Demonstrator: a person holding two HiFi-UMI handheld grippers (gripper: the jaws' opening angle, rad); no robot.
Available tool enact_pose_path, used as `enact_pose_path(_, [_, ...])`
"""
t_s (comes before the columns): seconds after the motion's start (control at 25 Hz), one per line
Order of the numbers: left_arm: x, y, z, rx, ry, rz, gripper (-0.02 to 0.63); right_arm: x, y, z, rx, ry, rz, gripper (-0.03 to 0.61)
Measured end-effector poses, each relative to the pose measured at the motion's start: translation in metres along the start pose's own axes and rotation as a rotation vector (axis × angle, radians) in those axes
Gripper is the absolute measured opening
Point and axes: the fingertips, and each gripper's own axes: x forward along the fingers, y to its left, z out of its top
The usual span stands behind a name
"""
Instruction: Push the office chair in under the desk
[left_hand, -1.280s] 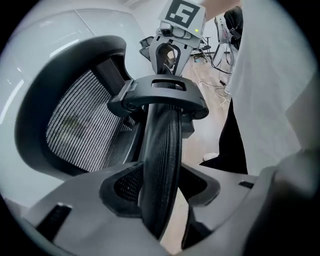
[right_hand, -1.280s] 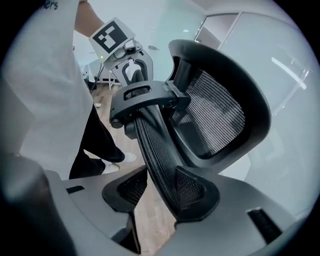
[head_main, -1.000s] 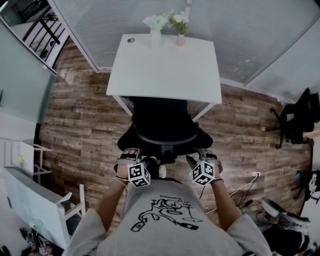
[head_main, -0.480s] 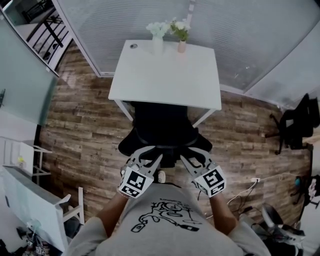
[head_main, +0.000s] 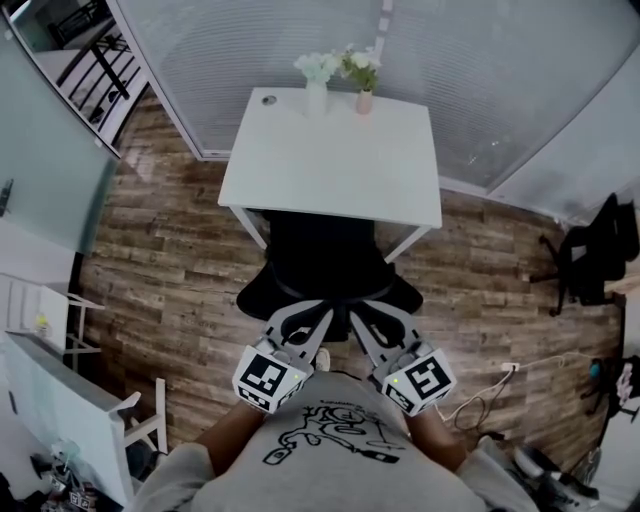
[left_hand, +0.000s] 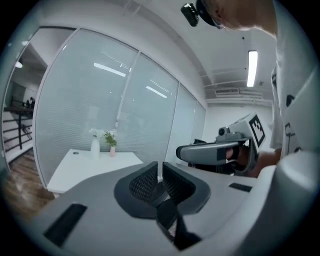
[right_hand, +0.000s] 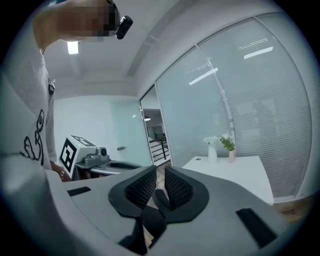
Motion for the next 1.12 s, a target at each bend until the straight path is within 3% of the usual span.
enact_pose_path(0.08, [-0.001,-0.002,0.008,-0.037,-0.030,-0.007,0.032,-0.001,0.003,0.007,-0.016,-0.011,-0.005,0.067])
enact_pose_path(0.4, [-0.005,-0.003,0.025,-0.028,-0.077,0.007,0.032,-0.003,0.010,0.021,-0.014,-0.039,0.016,0.046])
enact_pose_path(0.68, [-0.002,-0.014,0.018,-0.041,-0.039,-0.038,0.032,0.000,0.015,0.021,-0.013,-0.037,0.029,0.046])
enact_pose_path(1.12, [-0.005,-0.015,0.015,-0.061,-0.028,-0.034,0.032,-0.001,0.018,0.021,-0.015,-0.037,0.037,0.046])
